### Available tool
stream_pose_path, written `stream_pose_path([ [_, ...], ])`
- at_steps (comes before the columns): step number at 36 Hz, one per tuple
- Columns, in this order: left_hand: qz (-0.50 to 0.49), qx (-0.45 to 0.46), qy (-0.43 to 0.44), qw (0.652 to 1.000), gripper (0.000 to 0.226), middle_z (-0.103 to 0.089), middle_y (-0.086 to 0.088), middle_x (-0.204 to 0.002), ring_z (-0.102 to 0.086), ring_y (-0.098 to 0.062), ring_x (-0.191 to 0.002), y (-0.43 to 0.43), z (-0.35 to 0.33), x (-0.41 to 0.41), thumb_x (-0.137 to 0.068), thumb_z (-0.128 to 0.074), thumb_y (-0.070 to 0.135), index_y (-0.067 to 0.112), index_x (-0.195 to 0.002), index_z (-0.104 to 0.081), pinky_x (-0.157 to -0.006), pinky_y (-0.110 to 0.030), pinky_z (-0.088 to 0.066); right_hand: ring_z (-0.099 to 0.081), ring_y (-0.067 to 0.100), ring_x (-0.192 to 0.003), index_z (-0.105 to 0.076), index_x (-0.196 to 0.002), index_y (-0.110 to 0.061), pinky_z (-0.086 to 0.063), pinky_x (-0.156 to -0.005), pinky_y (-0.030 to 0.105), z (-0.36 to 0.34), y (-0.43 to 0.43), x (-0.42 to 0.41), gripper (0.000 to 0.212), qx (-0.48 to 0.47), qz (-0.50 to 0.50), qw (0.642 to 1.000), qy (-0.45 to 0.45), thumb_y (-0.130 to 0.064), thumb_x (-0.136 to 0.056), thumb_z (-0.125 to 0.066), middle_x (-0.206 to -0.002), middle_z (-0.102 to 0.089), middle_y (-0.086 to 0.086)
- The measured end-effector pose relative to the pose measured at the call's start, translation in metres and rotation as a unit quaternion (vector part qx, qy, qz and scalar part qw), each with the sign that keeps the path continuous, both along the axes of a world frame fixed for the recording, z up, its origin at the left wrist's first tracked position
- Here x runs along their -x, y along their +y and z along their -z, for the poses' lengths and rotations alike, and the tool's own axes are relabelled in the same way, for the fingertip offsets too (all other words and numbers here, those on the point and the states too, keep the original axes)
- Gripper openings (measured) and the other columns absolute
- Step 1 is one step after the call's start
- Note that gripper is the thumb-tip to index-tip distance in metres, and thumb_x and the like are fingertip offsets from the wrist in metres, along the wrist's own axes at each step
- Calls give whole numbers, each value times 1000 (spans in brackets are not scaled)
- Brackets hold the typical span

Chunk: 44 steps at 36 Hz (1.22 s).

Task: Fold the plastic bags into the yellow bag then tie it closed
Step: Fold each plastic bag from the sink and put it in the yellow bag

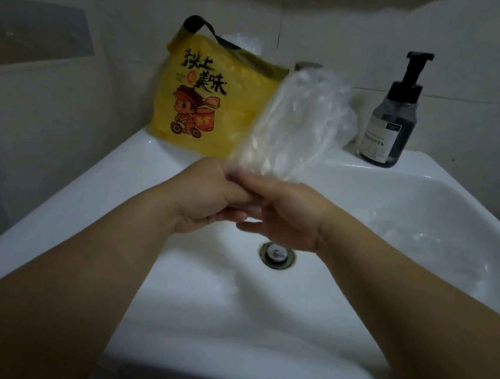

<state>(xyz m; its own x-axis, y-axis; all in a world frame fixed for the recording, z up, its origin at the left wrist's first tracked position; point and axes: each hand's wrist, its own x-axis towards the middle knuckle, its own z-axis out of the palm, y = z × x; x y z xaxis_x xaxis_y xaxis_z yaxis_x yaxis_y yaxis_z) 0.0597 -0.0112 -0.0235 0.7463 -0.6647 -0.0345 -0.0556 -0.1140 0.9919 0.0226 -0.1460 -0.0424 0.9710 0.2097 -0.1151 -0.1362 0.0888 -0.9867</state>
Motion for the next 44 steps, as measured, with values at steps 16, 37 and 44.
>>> stream_pose_path([
  [16,95,-149,-16,984,46,-75,1,-93,-70,-9,-84,10,8,-6,-60,-75,31,13,-103,-71,-72,-22,-54,-60,22,-105,-58,-112,-11,-44,-101,39,-33,-54,7,45,-162,50,984,-48,-46,-90,-42,-106,-64,7],
  [37,-16,73,159,984,57,-69,-13,-112,-68,-24,-102,8,-1,-27,-75,-78,36,10,-123,-62,-94,-39,-54,-68,31,-100,-55,-121,-2,-57,-84,37,-20,-23,5,30,16,87,995,-49,1,-91,-56,-113,-67,17],
  [44,-62,22,224,972,28,-72,-12,-100,-71,-20,-82,11,2,-33,-93,-54,17,1,-114,-64,-64,-30,-60,-62,32,-100,-24,-146,-35,-55,-82,42,-20,-17,6,74,72,103,987,-99,-17,-84,-62,-129,-54,13],
])
